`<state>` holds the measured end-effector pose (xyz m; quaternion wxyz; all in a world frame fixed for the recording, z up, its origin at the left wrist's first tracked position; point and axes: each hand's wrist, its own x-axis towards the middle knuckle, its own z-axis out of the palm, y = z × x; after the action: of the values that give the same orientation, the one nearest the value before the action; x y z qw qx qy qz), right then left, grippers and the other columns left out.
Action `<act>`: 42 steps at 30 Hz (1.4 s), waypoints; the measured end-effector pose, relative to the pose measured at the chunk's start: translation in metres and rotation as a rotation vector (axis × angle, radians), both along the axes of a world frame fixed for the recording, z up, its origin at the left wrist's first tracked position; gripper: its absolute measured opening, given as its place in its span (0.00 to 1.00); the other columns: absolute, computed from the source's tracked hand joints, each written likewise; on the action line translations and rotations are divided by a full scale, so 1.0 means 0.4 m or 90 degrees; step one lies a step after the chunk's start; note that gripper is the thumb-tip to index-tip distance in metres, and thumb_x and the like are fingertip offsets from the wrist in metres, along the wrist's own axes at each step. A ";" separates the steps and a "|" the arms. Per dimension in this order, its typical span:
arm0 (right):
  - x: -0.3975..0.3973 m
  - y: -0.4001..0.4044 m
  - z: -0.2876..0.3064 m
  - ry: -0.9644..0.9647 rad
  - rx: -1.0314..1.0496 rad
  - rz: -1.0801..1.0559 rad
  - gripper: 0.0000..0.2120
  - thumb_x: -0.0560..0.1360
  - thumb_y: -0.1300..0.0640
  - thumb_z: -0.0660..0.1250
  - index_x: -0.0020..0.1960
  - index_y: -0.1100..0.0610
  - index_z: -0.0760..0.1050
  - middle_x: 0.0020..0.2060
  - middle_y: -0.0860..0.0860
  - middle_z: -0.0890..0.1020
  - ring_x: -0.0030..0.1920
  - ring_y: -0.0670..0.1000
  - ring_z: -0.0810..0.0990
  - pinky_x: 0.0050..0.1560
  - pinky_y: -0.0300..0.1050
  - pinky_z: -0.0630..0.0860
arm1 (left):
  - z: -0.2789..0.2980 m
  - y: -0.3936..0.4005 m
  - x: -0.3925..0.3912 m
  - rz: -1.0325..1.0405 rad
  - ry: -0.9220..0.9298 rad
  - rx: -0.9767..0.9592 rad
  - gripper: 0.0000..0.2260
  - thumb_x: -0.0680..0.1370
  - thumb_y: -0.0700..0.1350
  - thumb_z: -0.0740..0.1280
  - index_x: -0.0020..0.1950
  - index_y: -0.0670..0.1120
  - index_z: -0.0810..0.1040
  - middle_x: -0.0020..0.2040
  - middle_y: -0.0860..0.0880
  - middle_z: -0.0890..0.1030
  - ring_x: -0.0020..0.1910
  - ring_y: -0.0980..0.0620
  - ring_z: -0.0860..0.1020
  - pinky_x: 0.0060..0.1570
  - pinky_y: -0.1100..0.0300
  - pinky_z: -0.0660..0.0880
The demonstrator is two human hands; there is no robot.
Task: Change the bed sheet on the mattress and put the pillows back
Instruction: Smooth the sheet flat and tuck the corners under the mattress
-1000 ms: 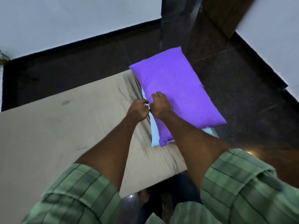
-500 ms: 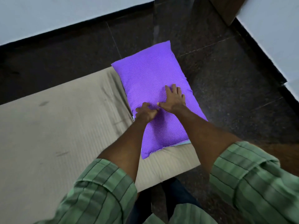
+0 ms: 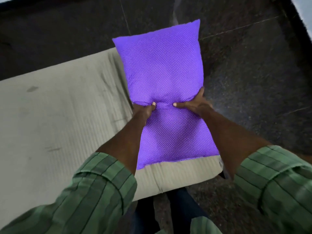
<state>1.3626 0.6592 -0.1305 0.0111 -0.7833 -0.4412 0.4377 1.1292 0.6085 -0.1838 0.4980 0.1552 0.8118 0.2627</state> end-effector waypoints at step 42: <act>-0.617 -0.389 0.302 0.051 0.201 -0.017 0.67 0.52 0.29 0.83 0.78 0.53 0.54 0.72 0.57 0.74 0.71 0.63 0.74 0.69 0.63 0.72 | 0.207 -0.360 -0.614 -0.020 0.173 0.045 0.52 0.63 0.65 0.71 0.80 0.44 0.55 0.74 0.38 0.72 0.73 0.35 0.70 0.76 0.40 0.61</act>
<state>1.1159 0.5037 -0.0095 0.1573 -0.7596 -0.4930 0.3939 0.8836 0.4645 -0.1008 0.3818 0.2193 0.8594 0.2599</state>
